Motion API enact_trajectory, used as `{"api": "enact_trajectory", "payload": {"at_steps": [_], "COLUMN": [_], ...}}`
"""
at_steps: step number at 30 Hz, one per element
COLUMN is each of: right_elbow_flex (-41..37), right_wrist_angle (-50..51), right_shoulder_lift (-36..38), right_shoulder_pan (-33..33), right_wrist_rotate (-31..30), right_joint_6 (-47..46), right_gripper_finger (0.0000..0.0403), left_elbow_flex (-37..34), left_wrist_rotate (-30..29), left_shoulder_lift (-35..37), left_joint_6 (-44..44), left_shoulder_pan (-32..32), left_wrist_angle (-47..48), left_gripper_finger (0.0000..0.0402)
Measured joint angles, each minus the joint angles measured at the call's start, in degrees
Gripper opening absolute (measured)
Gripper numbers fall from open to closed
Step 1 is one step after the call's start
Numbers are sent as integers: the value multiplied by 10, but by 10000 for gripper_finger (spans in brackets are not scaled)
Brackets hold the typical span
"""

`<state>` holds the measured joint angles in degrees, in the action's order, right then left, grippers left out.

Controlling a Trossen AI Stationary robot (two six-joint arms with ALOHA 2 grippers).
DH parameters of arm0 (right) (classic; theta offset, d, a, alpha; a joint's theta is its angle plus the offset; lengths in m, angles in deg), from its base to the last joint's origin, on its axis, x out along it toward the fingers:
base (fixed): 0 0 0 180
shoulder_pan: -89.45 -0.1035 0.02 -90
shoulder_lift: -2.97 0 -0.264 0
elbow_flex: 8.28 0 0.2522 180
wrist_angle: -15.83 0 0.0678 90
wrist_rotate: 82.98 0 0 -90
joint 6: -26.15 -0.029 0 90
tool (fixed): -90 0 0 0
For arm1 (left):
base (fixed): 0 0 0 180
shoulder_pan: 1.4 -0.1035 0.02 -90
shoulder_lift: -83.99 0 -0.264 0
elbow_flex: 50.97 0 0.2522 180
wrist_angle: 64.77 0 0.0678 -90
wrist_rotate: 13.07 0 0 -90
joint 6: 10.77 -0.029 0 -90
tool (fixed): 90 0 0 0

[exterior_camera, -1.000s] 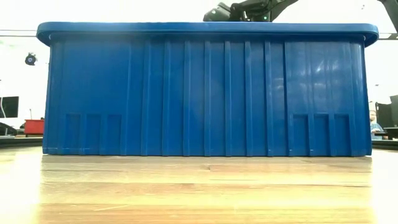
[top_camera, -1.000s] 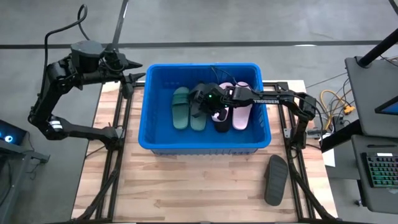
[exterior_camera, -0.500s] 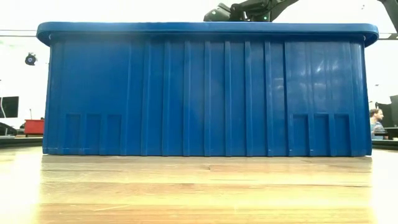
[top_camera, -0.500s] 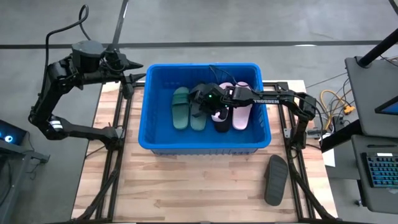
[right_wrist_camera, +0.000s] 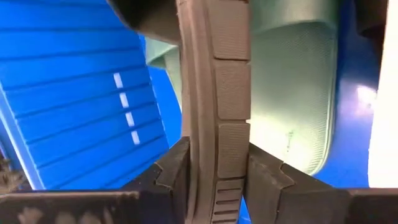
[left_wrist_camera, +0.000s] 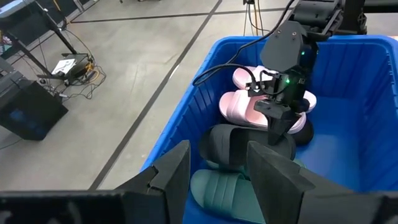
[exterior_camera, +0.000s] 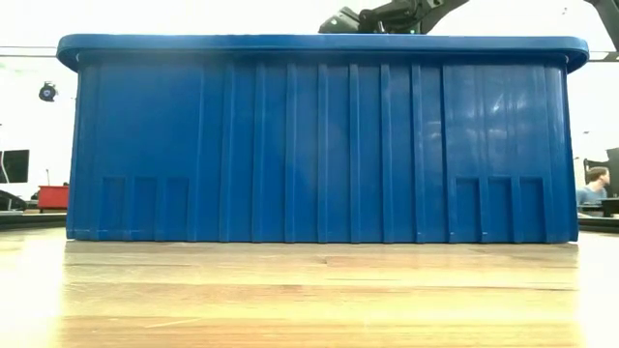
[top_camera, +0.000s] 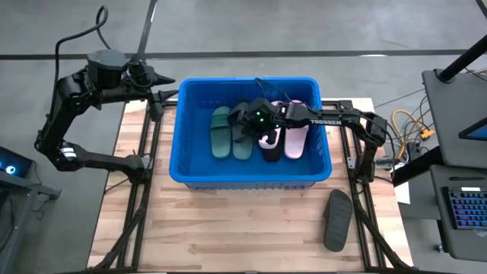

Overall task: Pick and place slides into bin
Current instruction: Put the black slide into the bin

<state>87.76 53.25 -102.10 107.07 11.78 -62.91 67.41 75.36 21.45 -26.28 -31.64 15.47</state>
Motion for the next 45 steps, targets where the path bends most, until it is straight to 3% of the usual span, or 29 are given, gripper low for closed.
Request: {"api": "enact_trajectory", "payload": {"at_steps": [4, 8, 12, 21, 35, 45], "right_elbow_flex": [0, 0, 0, 0, 0, 0], "right_wrist_angle": [0, 0, 0, 0, 1, 4], "right_shoulder_lift": [0, 0, 0, 0, 0, 0], "right_shoulder_pan": [1, 0, 1, 3, 20, 30], "right_wrist_rotate": [23, 7, -18, -15, 70, 137], "right_joint_6": [21, 21, 8, 16, 15, 17], "right_gripper_finger": [117, 130, 151, 208, 271, 270], "left_elbow_flex": [0, 0, 0, 0, 0, 0], "left_wrist_rotate": [6, 19, 21, 21, 21, 21], "left_shoulder_lift": [-1, -2, -2, 0, 0, 0], "left_joint_6": [0, 1, 1, 1, 1, 1], "left_shoulder_pan": [0, 0, 0, 0, 0, 0], "left_wrist_angle": [0, 0, 0, 1, 5, 5], "left_gripper_finger": [144, 144, 144, 144, 144, 144]}}
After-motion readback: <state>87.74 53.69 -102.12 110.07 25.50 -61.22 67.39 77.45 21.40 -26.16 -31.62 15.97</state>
